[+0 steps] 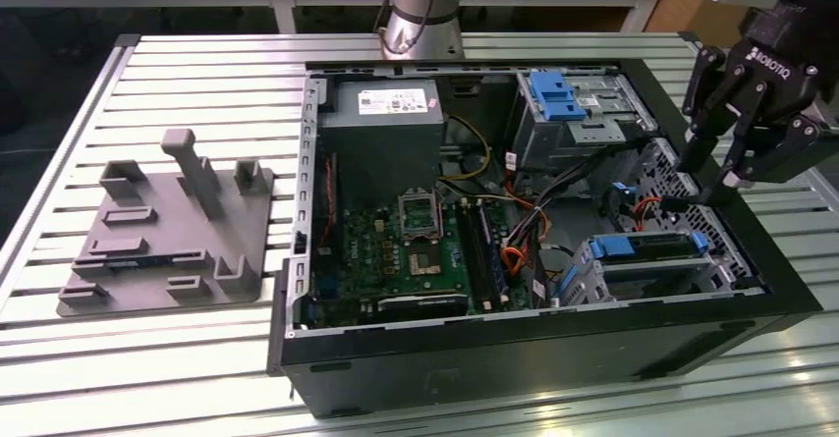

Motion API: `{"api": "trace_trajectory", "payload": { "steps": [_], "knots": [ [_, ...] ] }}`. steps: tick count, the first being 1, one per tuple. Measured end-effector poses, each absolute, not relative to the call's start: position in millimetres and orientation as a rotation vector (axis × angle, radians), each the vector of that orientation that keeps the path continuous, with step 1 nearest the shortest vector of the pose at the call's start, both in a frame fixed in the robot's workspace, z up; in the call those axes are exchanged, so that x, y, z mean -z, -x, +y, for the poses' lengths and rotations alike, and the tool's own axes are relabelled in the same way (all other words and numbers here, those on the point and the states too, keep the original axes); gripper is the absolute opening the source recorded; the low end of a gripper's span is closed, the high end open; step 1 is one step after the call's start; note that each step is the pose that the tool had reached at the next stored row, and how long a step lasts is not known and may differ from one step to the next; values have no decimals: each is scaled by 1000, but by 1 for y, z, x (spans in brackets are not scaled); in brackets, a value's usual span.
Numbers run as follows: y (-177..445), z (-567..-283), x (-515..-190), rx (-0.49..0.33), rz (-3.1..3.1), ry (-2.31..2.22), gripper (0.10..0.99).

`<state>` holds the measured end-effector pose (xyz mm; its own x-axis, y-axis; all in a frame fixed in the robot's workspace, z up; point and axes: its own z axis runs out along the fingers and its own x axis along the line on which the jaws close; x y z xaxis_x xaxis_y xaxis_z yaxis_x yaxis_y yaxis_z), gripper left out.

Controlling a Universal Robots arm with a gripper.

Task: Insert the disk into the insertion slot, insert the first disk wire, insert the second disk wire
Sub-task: 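Insert the first disk wire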

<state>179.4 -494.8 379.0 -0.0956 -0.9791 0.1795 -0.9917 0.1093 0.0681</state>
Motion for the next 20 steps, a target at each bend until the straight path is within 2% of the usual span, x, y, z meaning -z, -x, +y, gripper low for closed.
{"api": "trace_trajectory", "payload": {
  "steps": [11,13,14,15,16,20],
  "knots": [
    [-181,-474,-370,-116,-2211,-1952,498],
    [-182,-472,-368,-127,-2206,-1947,482],
    [-183,-472,-368,-130,-2205,-1945,416],
    [-183,-472,-367,-133,-2203,-1944,416],
    [-183,-472,-366,-136,-2202,-1942,349],
    [-184,-472,-364,-142,-2199,-1940,349]
  ]
}}
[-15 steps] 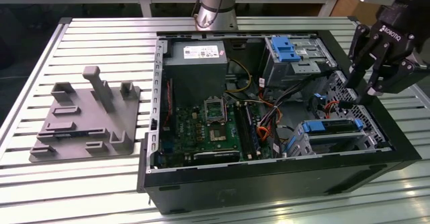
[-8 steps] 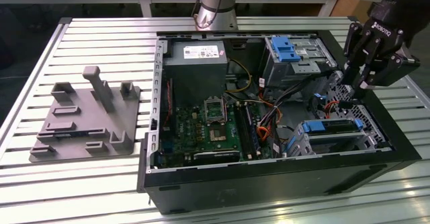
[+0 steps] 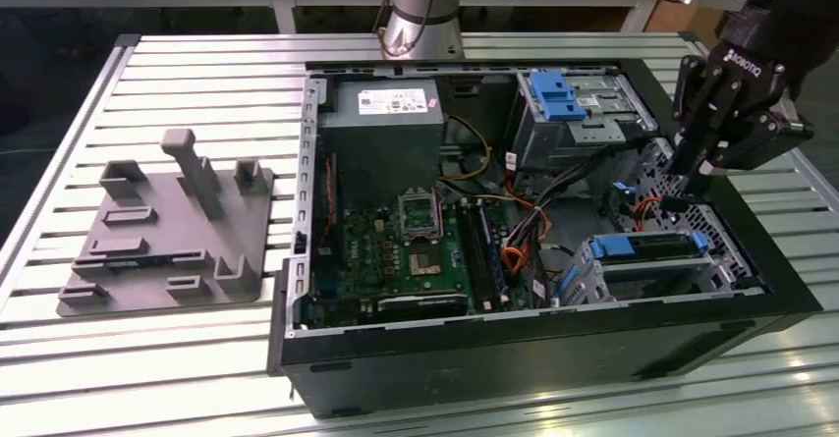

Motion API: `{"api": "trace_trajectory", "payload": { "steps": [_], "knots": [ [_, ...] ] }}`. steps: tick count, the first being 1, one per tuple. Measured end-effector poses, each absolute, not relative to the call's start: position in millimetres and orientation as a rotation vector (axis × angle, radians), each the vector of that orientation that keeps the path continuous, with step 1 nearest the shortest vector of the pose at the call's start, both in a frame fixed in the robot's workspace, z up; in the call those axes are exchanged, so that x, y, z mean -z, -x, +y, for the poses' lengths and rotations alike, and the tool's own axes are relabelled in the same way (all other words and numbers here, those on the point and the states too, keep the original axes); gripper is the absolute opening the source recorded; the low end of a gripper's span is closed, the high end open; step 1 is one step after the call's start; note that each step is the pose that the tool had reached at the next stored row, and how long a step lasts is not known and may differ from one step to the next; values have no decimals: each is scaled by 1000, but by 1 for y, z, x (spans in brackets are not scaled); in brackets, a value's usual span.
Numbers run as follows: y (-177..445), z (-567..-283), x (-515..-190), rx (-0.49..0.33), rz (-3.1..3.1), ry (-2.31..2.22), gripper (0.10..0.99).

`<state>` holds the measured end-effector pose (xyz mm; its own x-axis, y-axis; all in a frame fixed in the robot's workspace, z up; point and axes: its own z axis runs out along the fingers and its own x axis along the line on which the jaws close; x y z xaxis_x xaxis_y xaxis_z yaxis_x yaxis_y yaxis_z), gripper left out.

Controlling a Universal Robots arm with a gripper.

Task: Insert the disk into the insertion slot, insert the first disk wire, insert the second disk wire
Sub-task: 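Insert the first disk wire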

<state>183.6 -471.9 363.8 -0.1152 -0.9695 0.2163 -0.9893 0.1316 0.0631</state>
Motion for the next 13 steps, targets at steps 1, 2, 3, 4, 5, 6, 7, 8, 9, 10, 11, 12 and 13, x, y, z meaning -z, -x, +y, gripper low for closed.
{"api": "trace_trajectory", "payload": {
  "steps": [1,2,3,4,5,6,7,8,9,10,11,12,13],
  "knots": [
    [-184,-472,-363,-143,-2199,-1940,349],
    [-184,-472,-363,-143,-2199,-1940,349],
    [-184,-472,-362,-143,-2198,-1941,349],
    [-184,-472,-362,-144,-2197,-1942,349],
    [-184,-472,-362,-144,-2195,-1943,349],
    [-184,-472,-362,-145,-2193,-1945,349],
    [-184,-472,-361,-145,-2191,-1948,349],
    [-184,-472,-361,-145,-2189,-1951,349],
    [-184,-473,-361,-146,-2186,-1954,349],
    [-184,-473,-361,-146,-2184,-1956,361],
    [-184,-473,-361,-146,-2183,-1957,361],
    [-184,-473,-361,-146,-2182,-1959,361],
    [-184,-473,-360,-146,-2181,-1959,424]
  ]
}}
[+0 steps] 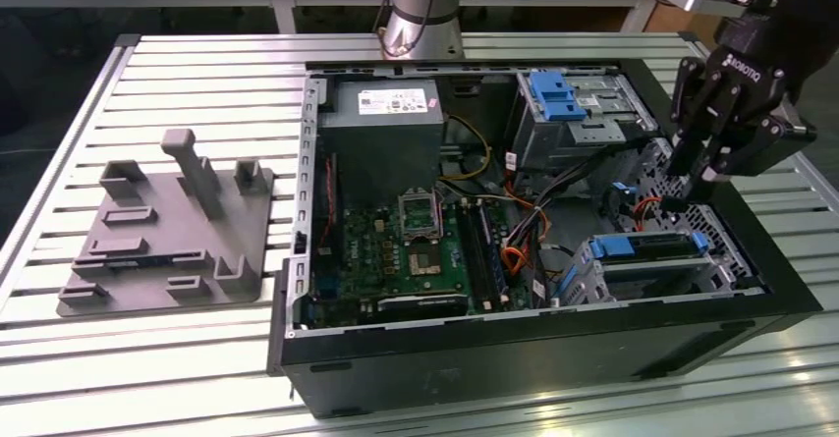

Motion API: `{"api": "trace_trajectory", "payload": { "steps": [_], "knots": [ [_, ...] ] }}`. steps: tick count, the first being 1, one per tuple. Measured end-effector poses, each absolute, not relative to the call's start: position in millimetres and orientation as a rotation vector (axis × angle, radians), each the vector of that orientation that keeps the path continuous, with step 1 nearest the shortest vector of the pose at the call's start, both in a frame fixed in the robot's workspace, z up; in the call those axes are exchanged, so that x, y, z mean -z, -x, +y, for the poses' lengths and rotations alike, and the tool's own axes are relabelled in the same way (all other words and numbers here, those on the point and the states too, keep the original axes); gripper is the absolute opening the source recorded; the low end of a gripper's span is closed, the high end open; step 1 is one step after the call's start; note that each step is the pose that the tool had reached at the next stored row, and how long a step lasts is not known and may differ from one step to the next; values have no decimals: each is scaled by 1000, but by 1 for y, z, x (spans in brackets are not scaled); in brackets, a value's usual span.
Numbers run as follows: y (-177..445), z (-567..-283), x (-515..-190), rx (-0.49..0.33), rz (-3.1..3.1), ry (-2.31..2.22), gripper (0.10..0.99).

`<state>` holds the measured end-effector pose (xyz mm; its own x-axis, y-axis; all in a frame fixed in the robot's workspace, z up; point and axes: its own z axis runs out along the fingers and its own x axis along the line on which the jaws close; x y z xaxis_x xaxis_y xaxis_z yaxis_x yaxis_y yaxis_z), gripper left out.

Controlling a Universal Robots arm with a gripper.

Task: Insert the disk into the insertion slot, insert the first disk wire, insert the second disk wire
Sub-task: 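Insert the first disk wire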

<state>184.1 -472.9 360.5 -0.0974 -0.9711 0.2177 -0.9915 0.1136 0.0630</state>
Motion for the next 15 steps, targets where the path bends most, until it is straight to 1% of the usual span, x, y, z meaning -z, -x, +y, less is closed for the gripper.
{"api": "trace_trajectory", "payload": {
  "steps": [15],
  "knots": [
    [-184,-481,-356,-144,-2201,-1935,424]
  ]
}}
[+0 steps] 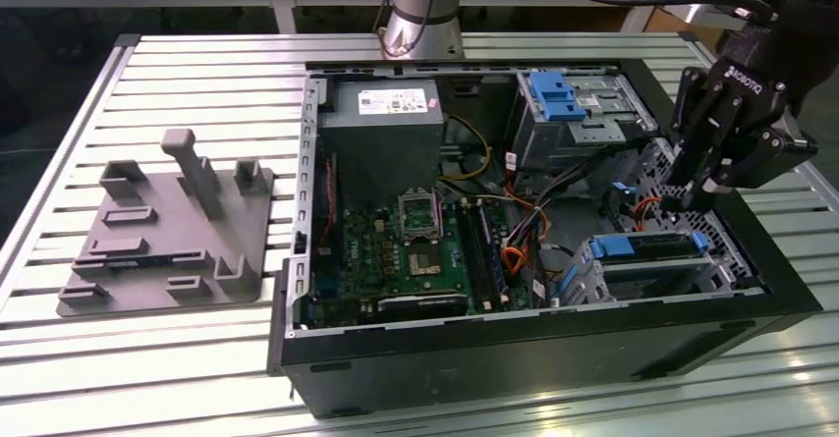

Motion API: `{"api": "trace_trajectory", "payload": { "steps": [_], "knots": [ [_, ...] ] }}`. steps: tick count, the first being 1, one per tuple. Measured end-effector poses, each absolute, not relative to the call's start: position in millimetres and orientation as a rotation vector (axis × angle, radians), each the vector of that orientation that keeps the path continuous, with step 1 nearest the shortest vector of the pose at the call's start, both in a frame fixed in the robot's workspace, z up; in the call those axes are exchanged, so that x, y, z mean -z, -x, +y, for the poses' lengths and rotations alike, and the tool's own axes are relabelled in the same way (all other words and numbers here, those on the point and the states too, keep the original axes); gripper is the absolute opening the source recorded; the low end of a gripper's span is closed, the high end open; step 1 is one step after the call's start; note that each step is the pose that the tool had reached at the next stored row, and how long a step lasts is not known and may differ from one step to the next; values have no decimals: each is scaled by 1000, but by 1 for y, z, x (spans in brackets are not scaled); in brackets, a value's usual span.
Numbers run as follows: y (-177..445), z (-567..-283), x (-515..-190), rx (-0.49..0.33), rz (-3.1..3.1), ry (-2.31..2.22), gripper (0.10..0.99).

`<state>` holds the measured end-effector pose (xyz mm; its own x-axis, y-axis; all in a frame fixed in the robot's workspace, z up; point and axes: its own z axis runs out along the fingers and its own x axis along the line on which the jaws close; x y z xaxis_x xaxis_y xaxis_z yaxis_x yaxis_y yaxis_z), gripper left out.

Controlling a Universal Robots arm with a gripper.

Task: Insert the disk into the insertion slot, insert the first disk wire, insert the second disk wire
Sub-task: 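Insert the first disk wire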

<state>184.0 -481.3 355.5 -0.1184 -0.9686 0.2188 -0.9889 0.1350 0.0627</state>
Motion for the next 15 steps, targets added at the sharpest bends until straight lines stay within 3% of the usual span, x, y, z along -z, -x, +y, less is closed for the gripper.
{"api": "trace_trajectory", "payload": {
  "steps": [15],
  "knots": [
    [-184,-481,-354,-162,-2206,-1909,424]
  ]
}}
